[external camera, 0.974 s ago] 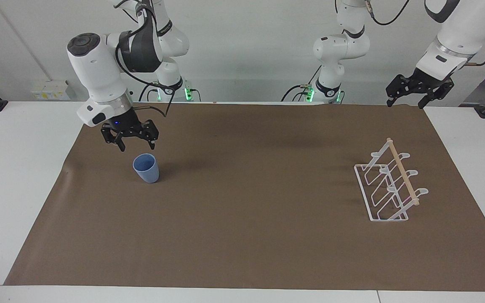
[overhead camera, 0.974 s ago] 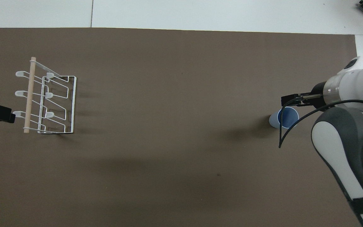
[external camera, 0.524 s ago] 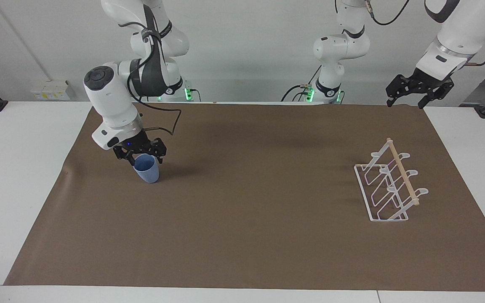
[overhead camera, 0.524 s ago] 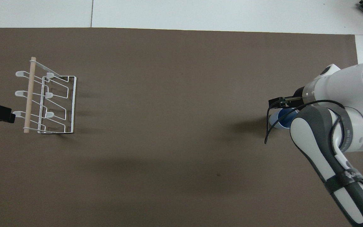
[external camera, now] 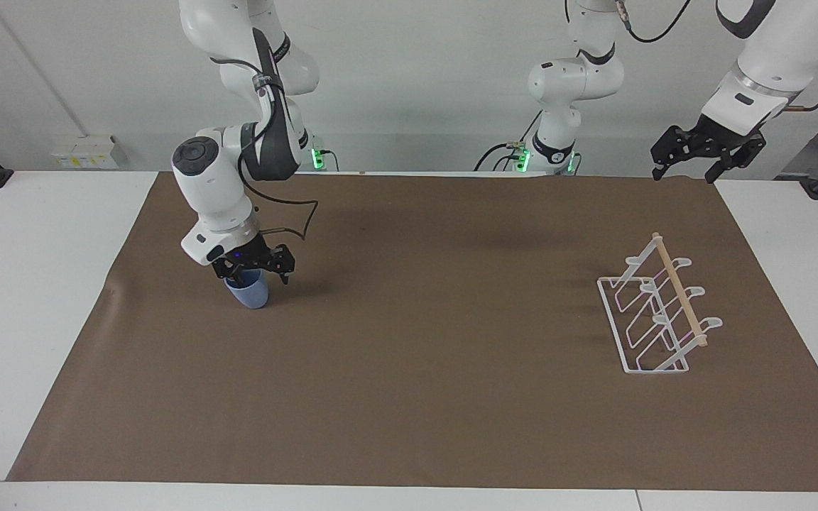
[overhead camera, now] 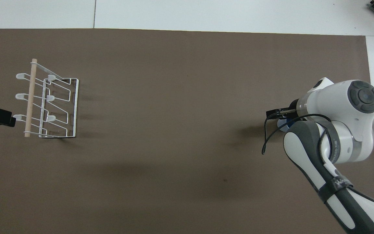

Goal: Hang cup on cup holder
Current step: 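Grasp the light-blue cup rim with the right gripper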

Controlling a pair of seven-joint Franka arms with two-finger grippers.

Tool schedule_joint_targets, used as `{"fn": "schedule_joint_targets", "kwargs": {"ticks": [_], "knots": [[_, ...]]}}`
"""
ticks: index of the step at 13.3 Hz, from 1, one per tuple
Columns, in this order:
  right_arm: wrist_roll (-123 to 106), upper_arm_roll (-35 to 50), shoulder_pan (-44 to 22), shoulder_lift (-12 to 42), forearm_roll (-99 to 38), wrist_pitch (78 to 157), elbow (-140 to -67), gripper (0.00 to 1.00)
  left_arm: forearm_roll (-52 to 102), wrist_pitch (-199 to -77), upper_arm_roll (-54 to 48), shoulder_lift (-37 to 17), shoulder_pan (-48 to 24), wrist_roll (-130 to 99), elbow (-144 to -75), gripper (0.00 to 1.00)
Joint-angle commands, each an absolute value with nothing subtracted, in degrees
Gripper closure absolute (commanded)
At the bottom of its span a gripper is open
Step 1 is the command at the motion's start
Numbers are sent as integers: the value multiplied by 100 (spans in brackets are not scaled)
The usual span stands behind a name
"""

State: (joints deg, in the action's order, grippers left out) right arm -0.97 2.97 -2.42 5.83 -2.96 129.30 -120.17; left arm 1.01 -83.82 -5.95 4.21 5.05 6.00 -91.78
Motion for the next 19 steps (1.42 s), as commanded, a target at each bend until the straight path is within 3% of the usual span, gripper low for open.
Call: {"fn": "schedule_joint_targets", "kwargs": {"ticks": [1, 6, 7, 9, 11, 13, 19], "knots": [[-53, 290, -334, 431, -369, 13043, -12208, 0, 53, -8341, -659, 519, 580, 554, -9246, 0], [-53, 290, -325, 475, -369, 13052, -12313, 0, 53, -8341, -659, 519, 589, 554, -9255, 0], [-44, 281, -299, 475, -369, 13060, -12313, 5, 61, -8341, -659, 519, 580, 554, -9255, 0], [-70, 281, -273, 475, -369, 13061, -12313, 29, 62, -8341, -659, 519, 589, 554, -9255, 0], [-114, 281, -272, 475, -369, 13052, -12313, 68, 62, -8341, -659, 527, 589, 554, -9255, 0], [-132, 281, -264, 475, -369, 13061, -12313, 98, 53, -8341, -659, 519, 589, 554, -9255, 0], [-132, 281, -264, 475, -369, 13052, -12296, 100, 61, -8341, -659, 519, 589, 554, -9255, 0]]}}
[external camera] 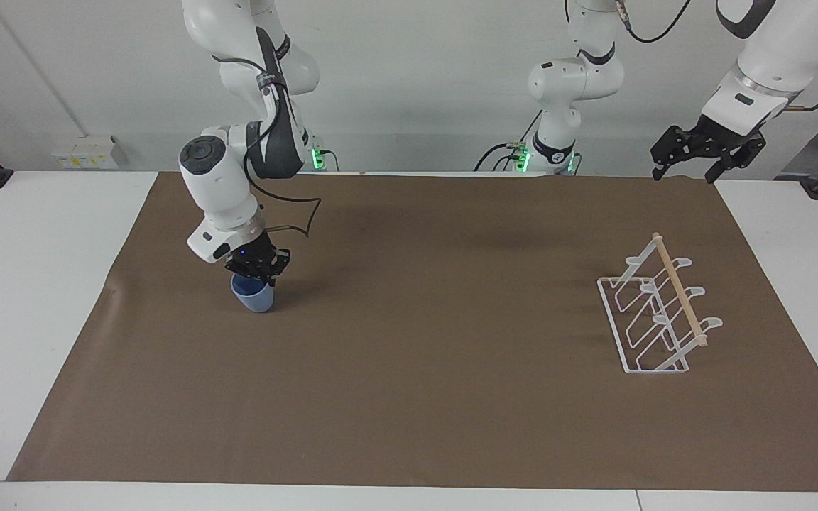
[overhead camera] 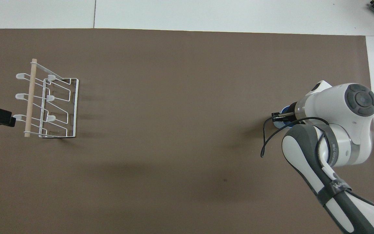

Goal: Hang cup on cup holder
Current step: 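Grasp the light-blue cup rim with the right gripper, then lift the cup and carry it toward the rack with the right gripper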

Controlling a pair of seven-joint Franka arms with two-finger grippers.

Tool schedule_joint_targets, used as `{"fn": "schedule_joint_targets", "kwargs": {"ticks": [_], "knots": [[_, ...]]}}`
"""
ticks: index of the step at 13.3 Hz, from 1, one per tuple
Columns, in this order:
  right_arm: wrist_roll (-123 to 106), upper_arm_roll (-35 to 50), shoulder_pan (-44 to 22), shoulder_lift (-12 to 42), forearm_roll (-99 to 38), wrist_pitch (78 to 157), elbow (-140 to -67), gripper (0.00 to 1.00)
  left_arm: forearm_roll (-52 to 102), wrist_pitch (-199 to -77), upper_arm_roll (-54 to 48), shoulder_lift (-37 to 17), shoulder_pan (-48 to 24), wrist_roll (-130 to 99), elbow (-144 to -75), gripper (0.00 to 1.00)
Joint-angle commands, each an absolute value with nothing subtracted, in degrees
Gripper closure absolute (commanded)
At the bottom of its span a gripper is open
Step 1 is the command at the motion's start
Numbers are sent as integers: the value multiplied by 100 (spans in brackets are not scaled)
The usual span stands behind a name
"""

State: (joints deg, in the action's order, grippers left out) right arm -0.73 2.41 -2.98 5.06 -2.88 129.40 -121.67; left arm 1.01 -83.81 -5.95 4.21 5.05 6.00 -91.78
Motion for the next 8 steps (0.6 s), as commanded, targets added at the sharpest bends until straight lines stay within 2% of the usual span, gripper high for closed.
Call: {"fn": "schedule_joint_targets", "kwargs": {"ticks": [1, 4, 8], "knots": [[-132, 281, -264, 475, -369, 13043, -12287, 100, 53, -8341, -659, 519, 589, 554, -9255, 0], [-106, 290, -325, 492, -360, 12711, -11964, 100, 53, -8341, -659, 519, 589, 554, -9255, 0], [-123, 386, -334, 440, -352, 11279, -10480, 100, 62, -8341, -659, 519, 589, 554, -9246, 0]]}}
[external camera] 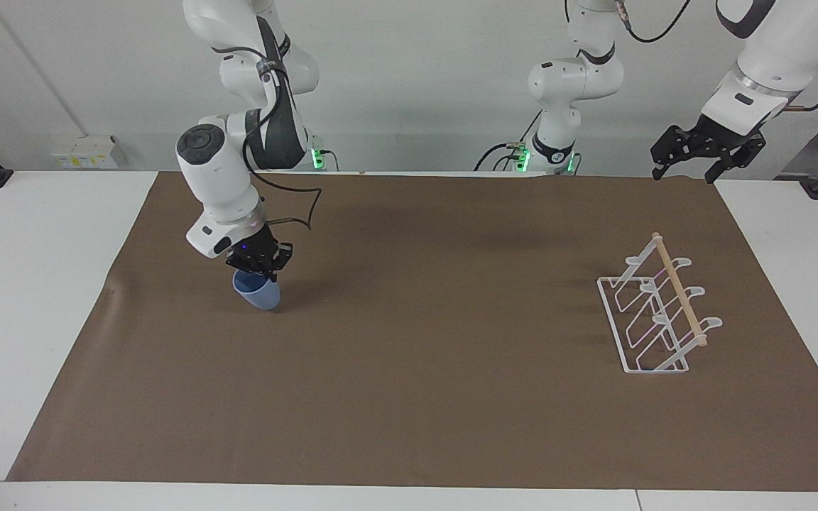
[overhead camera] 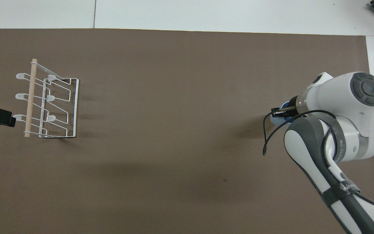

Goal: Hang cup on cup holder
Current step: 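Lift the cup and carry it toward the rack with the right gripper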

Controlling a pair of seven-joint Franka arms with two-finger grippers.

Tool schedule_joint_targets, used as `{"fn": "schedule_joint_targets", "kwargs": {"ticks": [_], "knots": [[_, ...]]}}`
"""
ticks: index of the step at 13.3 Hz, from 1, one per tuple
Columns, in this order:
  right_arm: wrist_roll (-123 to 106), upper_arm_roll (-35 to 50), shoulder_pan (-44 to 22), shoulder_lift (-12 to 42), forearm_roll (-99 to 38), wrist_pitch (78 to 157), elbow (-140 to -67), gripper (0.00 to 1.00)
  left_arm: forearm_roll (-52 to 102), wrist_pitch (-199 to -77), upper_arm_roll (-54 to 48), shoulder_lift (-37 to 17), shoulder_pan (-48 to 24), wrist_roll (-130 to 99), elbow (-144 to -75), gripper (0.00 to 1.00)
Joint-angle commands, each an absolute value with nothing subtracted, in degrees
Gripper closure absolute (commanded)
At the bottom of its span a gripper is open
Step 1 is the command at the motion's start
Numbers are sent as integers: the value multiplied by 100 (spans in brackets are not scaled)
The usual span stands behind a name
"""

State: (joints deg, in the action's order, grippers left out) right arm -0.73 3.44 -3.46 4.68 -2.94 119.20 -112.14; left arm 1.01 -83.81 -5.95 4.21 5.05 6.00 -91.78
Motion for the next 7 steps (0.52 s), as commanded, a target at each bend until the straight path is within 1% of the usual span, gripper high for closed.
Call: {"fn": "schedule_joint_targets", "kwargs": {"ticks": [1, 3, 4, 7], "knots": [[-114, 509, -334, 396, -325, 10954, -10111, 100, 62, -8341, -659, 527, 589, 554, -9255, 0], [-114, 554, -325, 334, -281, 10278, -9512, 100, 62, -8341, -659, 527, 589, 554, -9255, 0], [-114, 554, -325, 256, -281, 10092, -9336, 100, 62, -8341, -659, 519, 589, 554, -9246, 0], [-114, 545, -325, 44, -281, 9906, -9220, 100, 62, -8341, -659, 519, 580, 554, -9246, 0]]}}
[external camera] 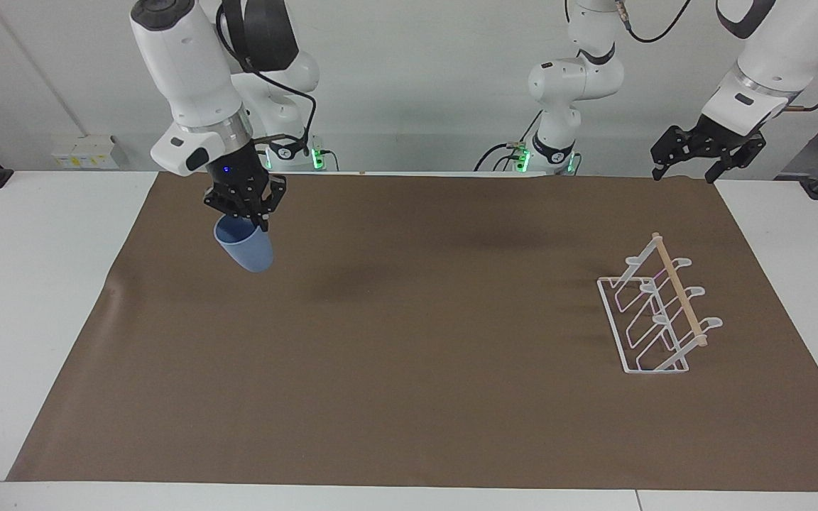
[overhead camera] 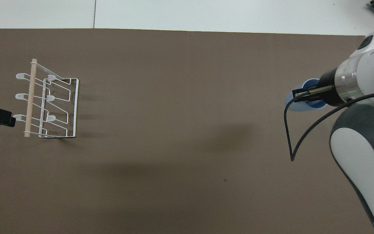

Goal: Hang cup on cup holder
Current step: 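Lift the cup and carry it toward the rack with the right gripper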

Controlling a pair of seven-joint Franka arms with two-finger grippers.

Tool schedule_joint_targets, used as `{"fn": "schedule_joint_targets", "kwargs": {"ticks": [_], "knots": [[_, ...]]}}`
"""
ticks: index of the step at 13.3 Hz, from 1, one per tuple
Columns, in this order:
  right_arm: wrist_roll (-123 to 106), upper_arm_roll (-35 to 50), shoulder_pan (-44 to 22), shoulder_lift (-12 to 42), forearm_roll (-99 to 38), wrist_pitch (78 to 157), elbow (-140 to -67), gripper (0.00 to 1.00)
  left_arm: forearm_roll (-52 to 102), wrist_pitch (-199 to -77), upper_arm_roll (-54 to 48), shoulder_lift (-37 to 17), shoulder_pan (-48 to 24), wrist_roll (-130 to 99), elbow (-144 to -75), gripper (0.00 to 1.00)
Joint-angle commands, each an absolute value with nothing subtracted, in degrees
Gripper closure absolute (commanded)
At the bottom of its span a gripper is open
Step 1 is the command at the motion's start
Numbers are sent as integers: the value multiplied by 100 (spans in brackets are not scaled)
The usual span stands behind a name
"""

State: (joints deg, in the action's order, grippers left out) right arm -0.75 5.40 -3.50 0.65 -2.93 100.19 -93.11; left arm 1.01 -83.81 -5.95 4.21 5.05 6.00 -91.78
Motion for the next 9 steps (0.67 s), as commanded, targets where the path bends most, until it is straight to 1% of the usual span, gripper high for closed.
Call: {"fn": "schedule_joint_targets", "kwargs": {"ticks": [1, 7, 9], "knots": [[-97, 554, -325, 27, -281, 9897, -9272, 100, 62, -8341, -659, 527, 589, 554, -9246, 0], [-79, 562, -334, -44, -281, 9800, -9334, 100, 35, -8376, -642, 519, 642, 624, -9246, 0], [-53, 825, -334, -44, -290, 9843, -9325, 100, 35, -8376, -650, 519, 624, 650, -9255, 0]]}}
